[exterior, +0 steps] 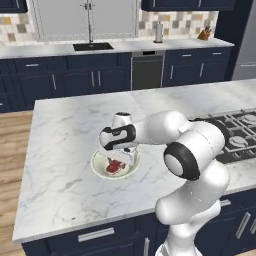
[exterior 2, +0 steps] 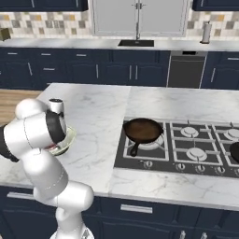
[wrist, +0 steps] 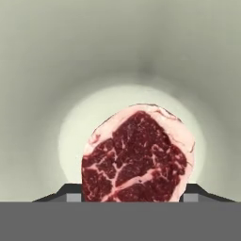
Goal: Place one of the steaks on the plate and the other in the bowl. Then place the bowl in the fridge.
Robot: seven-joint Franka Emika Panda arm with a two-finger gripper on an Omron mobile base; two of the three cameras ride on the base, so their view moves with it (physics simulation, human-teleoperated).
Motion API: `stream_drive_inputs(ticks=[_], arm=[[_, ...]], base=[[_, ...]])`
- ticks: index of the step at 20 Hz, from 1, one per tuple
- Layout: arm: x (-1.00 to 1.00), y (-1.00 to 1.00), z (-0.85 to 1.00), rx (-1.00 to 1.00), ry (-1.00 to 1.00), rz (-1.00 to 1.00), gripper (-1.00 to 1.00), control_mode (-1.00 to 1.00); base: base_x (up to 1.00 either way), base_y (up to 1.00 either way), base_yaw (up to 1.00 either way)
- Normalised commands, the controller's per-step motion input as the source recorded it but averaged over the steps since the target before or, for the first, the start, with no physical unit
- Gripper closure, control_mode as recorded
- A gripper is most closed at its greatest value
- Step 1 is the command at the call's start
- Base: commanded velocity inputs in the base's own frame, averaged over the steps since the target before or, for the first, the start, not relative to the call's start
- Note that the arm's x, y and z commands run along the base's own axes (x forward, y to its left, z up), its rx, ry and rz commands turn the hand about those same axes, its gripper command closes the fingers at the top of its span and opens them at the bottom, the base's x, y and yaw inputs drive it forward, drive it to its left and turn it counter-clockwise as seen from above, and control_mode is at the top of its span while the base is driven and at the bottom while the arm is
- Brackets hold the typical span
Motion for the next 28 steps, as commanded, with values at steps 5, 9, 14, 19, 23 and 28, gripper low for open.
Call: stream_drive_inputs(ticks=[5, 9, 14, 19, 23, 28], arm=[[0.12, 0.03, -0.35, -0.01, 0.06, -0.02, 1.0, -1.0], [0.04, 0.0, 0.08, 0.0, 0.0, -0.01, -1.0, -1.0], [-0.03, 0.0, 0.25, 0.0, -0.05, 0.0, -1.0, -1.0], [0.0, -0.03, 0.0, 0.0, -0.02, 0.0, -1.0, -1.0], [-0.06, -0.34, 0.68, -0.05, -0.13, -0.01, -1.0, -1.0], [-0.06, -0.51, 0.95, -0.25, -0.25, 0.01, -1.0, -1.0]], base=[[0.0, 0.0, 0.0], [0.0, 0.0, 0.0], [0.0, 0.0, 0.0], [0.0, 0.0, 0.0], [0.0, 0.0, 0.0], [0.0, 0.0, 0.0]])
